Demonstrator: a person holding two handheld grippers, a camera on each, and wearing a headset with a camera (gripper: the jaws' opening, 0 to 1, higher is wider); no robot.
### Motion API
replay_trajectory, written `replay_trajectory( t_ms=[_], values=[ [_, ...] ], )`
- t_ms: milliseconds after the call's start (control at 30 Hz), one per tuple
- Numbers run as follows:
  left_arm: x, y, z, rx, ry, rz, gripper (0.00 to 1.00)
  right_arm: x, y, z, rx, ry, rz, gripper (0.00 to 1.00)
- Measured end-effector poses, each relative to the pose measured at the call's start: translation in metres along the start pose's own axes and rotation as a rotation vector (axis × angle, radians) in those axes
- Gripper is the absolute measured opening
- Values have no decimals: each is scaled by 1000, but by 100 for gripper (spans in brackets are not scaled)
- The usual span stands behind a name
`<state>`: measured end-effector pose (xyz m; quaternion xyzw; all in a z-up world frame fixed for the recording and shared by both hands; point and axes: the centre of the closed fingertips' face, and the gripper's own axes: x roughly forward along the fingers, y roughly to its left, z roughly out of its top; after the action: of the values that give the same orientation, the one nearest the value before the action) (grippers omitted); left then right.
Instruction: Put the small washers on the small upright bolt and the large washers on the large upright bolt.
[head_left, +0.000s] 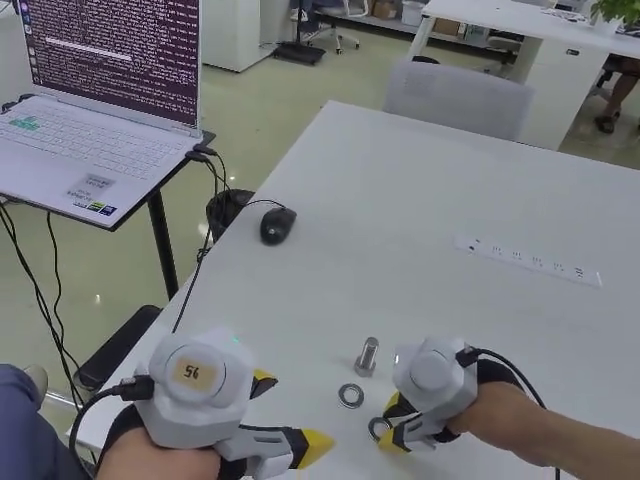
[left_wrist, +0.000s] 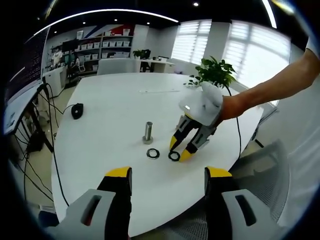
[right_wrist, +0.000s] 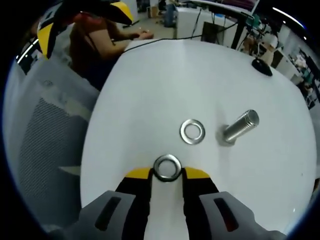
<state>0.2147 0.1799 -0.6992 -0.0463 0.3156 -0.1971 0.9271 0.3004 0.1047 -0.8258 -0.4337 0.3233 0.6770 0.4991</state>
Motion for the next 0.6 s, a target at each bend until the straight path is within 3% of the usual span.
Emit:
replay_trajectory(
  t_ms=[400,600],
  values=[
    [7,-7,3,5,0,-16,58,0,-1,-1,0,14,8,23],
    [4,-3,3,3,0,-9,58,0,-2,0,34,-4,-6,23]
  ],
)
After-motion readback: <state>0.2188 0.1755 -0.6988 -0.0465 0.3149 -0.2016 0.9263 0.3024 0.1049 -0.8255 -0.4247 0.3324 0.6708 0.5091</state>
